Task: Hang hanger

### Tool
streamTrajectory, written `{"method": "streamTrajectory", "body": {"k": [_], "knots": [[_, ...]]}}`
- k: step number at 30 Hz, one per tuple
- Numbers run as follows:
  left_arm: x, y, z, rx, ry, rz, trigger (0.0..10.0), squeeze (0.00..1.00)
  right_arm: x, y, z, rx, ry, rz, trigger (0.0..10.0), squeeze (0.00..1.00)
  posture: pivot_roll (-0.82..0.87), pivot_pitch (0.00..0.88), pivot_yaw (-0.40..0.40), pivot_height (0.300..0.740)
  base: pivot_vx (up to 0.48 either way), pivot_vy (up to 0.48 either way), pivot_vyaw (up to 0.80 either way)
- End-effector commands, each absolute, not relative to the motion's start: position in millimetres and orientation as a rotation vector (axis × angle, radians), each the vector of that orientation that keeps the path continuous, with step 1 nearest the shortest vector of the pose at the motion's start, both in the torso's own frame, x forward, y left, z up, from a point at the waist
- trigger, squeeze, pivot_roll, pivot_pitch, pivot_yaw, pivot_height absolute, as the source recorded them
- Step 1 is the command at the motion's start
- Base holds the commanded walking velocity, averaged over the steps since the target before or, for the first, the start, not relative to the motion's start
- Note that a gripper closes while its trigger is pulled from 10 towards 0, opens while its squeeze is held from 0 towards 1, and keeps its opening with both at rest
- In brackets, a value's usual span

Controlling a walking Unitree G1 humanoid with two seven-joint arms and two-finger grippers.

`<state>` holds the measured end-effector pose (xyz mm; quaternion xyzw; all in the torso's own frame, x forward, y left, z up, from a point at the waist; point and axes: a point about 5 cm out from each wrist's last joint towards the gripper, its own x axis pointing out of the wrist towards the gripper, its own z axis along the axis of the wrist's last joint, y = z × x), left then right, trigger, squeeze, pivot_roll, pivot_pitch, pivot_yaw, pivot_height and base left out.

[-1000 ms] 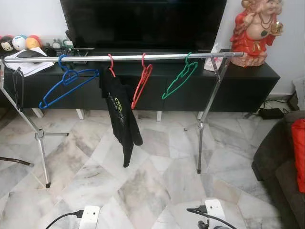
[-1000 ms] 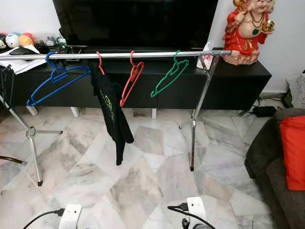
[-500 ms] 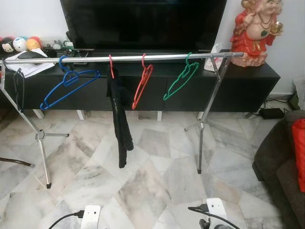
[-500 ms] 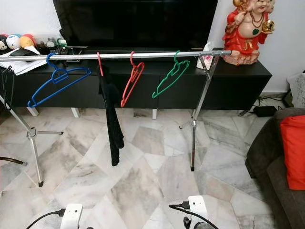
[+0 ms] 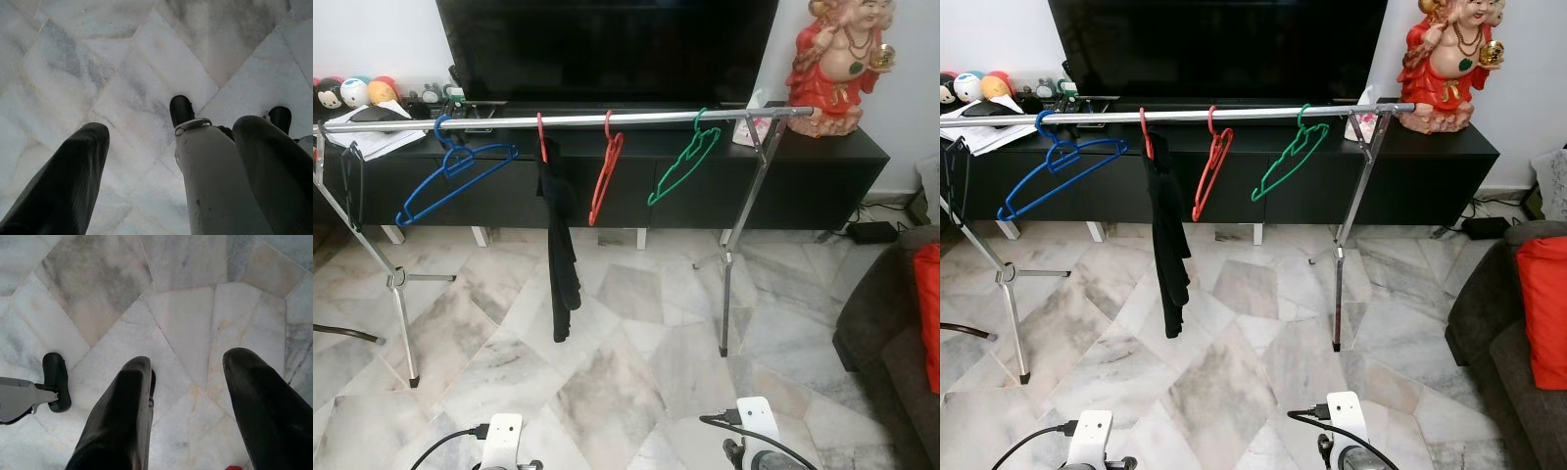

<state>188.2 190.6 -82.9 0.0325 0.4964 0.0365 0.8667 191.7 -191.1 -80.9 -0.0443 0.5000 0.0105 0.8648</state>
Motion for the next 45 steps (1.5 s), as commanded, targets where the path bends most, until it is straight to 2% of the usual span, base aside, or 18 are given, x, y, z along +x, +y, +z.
{"method": "streamTrajectory", "body": {"k": [1,6,26,28,45], "knots": [[185.5,190.4,-84.4,0.071,1.053,0.076,10.0,0.0,189.1,-192.9,-82.1,-0.095,1.061,0.016,10.0,0.0,-0.11,0.0,-0.005,0.74,0.0,0.0,0.0],[184.7,191.6,-84.5,0.07,1.051,0.052,10.0,0.0,187.0,-191.1,-83.4,-0.085,1.069,0.009,10.0,0.0,-0.12,0.0,0.004,0.74,0.0,0.0,-0.23],[180.8,191.1,-86.6,0.137,1.095,-0.012,10.0,0.0,183.1,-192.3,-85.2,-0.106,1.088,0.022,10.0,0.0,-0.12,0.0,0.015,0.74,0.0,0.0,-0.74],[181.4,191.3,-86.2,0.156,1.095,-0.03,10.0,0.0,183.3,-192.0,-85.1,-0.107,1.089,0.024,10.0,0.0,-0.12,0.0,0.016,0.74,0.0,-0.48,-0.74],[182.6,195.1,-85.2,0.179,1.103,-0.029,10.0,0.0,185.0,-188.5,-84.8,-0.103,1.084,0.028,10.0,0.0,-0.13,0.0,0.035,0.74,0.0,-0.028,-0.74]]}}
